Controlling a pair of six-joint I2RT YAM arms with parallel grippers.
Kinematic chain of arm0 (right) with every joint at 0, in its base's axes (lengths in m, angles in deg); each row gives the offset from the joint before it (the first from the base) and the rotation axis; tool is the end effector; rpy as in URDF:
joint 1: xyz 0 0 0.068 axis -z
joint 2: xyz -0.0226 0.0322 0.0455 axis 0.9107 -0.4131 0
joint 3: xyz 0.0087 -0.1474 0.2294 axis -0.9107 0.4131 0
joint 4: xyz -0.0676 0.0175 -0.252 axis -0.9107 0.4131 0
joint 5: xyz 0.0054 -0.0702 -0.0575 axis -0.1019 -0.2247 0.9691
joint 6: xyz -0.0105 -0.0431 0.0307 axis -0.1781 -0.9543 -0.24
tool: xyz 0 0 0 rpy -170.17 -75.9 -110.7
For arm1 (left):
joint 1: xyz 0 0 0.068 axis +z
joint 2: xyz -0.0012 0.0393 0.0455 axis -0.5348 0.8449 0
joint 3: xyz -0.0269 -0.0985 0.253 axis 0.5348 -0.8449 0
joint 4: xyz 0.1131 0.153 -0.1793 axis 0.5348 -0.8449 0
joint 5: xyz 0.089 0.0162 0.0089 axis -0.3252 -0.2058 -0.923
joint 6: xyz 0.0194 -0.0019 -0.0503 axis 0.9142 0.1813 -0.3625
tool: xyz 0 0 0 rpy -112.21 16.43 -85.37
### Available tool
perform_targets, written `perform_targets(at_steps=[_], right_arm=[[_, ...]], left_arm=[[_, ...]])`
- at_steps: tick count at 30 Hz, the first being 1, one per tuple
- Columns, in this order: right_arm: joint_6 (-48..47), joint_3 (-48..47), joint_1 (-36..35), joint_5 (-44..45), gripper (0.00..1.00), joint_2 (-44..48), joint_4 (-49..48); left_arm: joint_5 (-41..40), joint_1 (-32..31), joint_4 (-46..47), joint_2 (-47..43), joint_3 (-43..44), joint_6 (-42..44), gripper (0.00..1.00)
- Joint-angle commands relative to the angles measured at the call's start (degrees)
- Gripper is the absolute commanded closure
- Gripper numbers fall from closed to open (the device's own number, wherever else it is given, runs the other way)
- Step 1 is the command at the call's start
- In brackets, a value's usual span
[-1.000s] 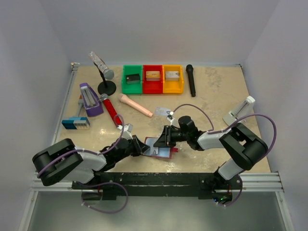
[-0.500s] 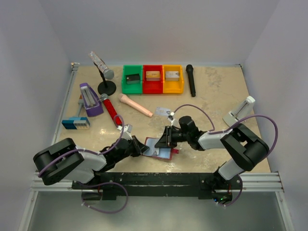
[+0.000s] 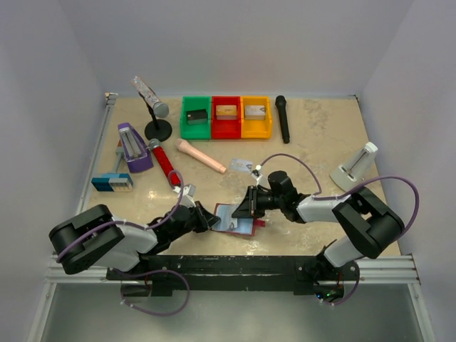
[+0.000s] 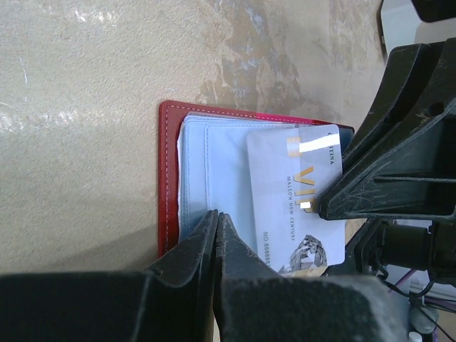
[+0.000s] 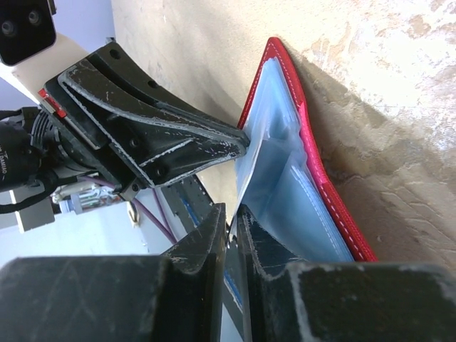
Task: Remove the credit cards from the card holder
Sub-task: Remove the credit card from the card holder.
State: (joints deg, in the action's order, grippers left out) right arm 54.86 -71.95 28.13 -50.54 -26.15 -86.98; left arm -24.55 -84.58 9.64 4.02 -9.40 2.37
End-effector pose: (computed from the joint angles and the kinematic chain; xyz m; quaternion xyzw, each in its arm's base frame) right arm 0.1949 0.1765 0.1370 -0.0312 0.8460 0.5194 0.1161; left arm 0.1196 -0.1496 0.1069 -0.0947 0.8442 -0.4222 0.3165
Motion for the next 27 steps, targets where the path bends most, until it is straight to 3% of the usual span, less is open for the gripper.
perform_targets(at_steps=[1, 7, 18, 27], right_arm=[[-0.93, -0.48, 0.38, -1.72, 0.88, 1.66, -1.96], [-2.16, -0.83, 0.65, -0.94, 1.0, 2.89, 1.28], [-9.63, -3.29, 3.72, 0.3, 1.0, 12.2, 19.29], [-16.92, -8.03, 4.16, 3.11, 1.0, 23.71, 34.24]], left_arm=[[0.01, -0.57, -6.6, 0.53, -1.96, 1.09, 0.97], [-0.26, -0.57, -8.26, -1.57, -1.7, 1.35, 0.97], [-1.4, -0.49, -12.75, -6.49, -0.65, 2.49, 0.96], [-3.33, -0.05, -25.83, -21.77, 3.39, 5.21, 0.73]])
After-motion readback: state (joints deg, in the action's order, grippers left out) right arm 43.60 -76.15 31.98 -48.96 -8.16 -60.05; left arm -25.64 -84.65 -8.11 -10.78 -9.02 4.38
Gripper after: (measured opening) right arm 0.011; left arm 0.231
